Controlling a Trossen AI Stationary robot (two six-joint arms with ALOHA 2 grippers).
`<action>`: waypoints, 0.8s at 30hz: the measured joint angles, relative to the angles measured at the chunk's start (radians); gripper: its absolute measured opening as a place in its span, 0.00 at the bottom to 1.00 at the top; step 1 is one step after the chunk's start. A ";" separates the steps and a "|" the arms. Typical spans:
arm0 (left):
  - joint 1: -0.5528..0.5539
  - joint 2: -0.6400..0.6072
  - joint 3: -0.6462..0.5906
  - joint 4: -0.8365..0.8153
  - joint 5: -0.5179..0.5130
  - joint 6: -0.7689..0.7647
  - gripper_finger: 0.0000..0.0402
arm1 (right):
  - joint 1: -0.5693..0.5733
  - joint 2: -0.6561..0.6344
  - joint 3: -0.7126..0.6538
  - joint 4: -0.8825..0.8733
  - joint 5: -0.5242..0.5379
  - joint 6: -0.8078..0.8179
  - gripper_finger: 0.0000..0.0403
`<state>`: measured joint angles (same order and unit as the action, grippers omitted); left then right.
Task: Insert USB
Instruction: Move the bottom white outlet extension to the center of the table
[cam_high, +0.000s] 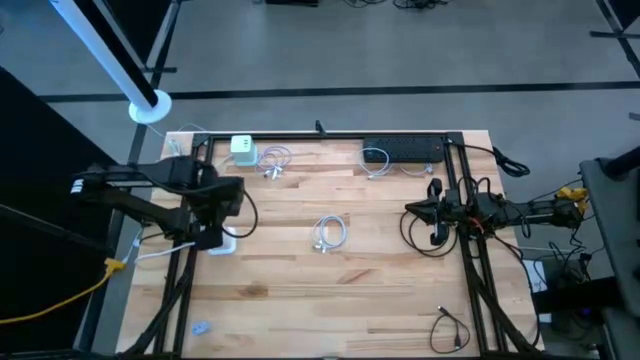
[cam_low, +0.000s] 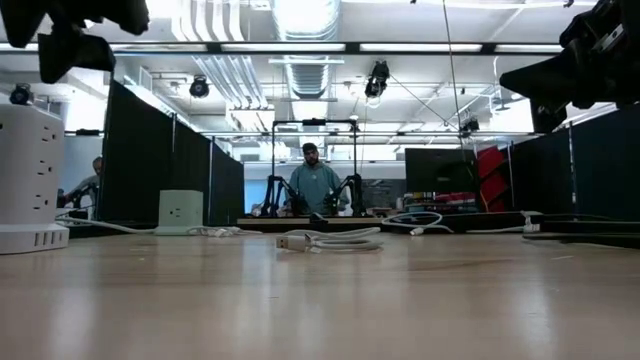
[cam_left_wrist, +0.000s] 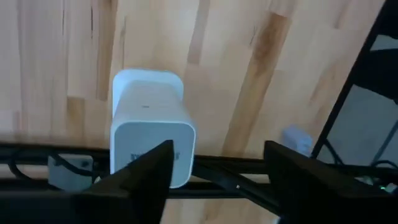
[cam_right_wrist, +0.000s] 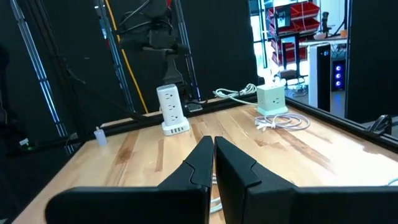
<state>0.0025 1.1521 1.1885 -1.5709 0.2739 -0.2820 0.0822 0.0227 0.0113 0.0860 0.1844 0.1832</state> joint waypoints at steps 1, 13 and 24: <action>0.000 0.005 0.004 0.001 0.000 -0.016 0.65 | 0.000 0.000 0.000 0.001 0.000 0.000 0.00; -0.105 0.038 0.010 0.000 -0.187 -0.091 0.68 | 0.000 0.000 0.000 -0.006 0.000 0.000 0.00; -0.192 0.089 -0.054 -0.001 -0.281 0.023 0.68 | 0.000 0.001 0.000 -0.045 -0.001 0.001 0.00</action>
<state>-0.1890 1.2407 1.1341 -1.5715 -0.0067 -0.2588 0.0822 0.0235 0.0113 0.0406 0.1837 0.1843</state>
